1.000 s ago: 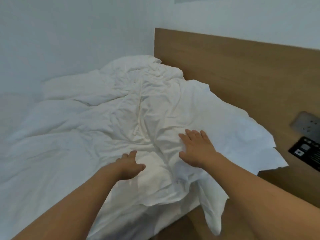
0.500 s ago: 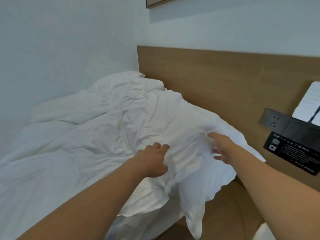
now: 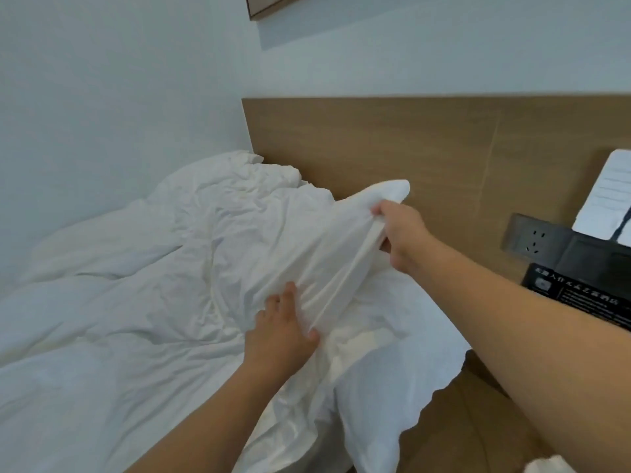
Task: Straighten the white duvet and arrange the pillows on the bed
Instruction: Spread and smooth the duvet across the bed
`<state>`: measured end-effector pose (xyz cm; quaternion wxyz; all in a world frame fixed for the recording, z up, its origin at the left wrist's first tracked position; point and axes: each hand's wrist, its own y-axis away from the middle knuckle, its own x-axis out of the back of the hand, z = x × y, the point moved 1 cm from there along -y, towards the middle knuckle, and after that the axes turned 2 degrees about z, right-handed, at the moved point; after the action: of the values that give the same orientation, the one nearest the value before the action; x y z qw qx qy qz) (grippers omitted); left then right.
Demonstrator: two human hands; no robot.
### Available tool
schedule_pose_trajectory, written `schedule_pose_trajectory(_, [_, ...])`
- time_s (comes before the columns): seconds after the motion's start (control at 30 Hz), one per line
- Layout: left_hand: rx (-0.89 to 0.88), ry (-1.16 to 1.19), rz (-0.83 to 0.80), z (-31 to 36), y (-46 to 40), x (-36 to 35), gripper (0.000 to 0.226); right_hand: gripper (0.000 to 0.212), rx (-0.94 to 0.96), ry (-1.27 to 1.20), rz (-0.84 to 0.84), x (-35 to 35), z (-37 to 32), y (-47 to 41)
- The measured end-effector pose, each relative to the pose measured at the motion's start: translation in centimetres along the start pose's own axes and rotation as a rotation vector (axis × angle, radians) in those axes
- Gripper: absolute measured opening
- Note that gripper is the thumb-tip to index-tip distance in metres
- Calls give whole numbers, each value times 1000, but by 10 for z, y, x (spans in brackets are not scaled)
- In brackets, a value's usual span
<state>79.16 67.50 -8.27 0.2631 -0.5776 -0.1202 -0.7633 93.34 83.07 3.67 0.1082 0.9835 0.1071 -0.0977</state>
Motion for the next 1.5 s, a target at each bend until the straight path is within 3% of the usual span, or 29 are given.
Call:
schedule_pose_trajectory(0.07, [31,-22,100,-1,-10,12,65,2,90,-170,66,-1,-38,0])
schedule_pose_trajectory(0.17, [7,181,152,6,-20,23,40,21,156,-360,225,20,-76,-11])
schedule_pose_trajectory(0.27, [-136,374,-27,21,-11,18,56,29,124,-425,261,65,-53,-48])
schedule_pose_trajectory(0.4, [-213,4,-323,30,5,-19,92,64,-253,-250,293,92,46,-58])
schedule_pose_trajectory(0.5, [-209,-113,-265,29,7,-37,84,91,-346,-191,213,67,86,-23])
schedule_pose_trajectory(0.57, [-226,-109,-156,31,2,-35,58,80,-333,-142,225,57,82,-17])
schedule_pose_trajectory(0.67, [-300,-17,-45,39,-7,-10,16,63,-158,-144,303,50,49,-18])
schedule_pose_trajectory(0.73, [-382,4,-25,42,-10,9,11,56,-48,-131,309,50,38,-14])
schedule_pose_trajectory(0.8, [-391,-1,-78,34,-10,16,8,43,-108,-52,301,51,49,-13])
schedule_pose_trajectory(0.9, [-277,-52,-281,11,-2,-2,23,37,-422,-36,327,42,80,5])
schedule_pose_trajectory(1.0, [-230,-170,-392,3,11,-30,59,84,-452,-149,415,40,113,6])
schedule_pose_trajectory(1.07, [-212,-192,-404,10,17,-40,82,95,-429,-198,384,33,124,6])
schedule_pose_trajectory(1.17, [-137,-217,-383,17,21,-46,100,43,-483,-204,213,14,111,26])
schedule_pose_trajectory(1.23, [-100,-246,-324,18,24,-48,103,29,-505,-193,169,7,100,29])
schedule_pose_trajectory(1.33, [-60,-151,-140,26,26,-39,100,14,-384,-164,89,-9,63,32])
schedule_pose_trajectory(1.43, [-49,-34,73,29,20,-11,94,15,-254,-96,144,-17,12,26])
schedule_pose_trajectory(1.5, [-1,-18,111,15,15,9,76,39,-157,-108,198,-17,-11,21])
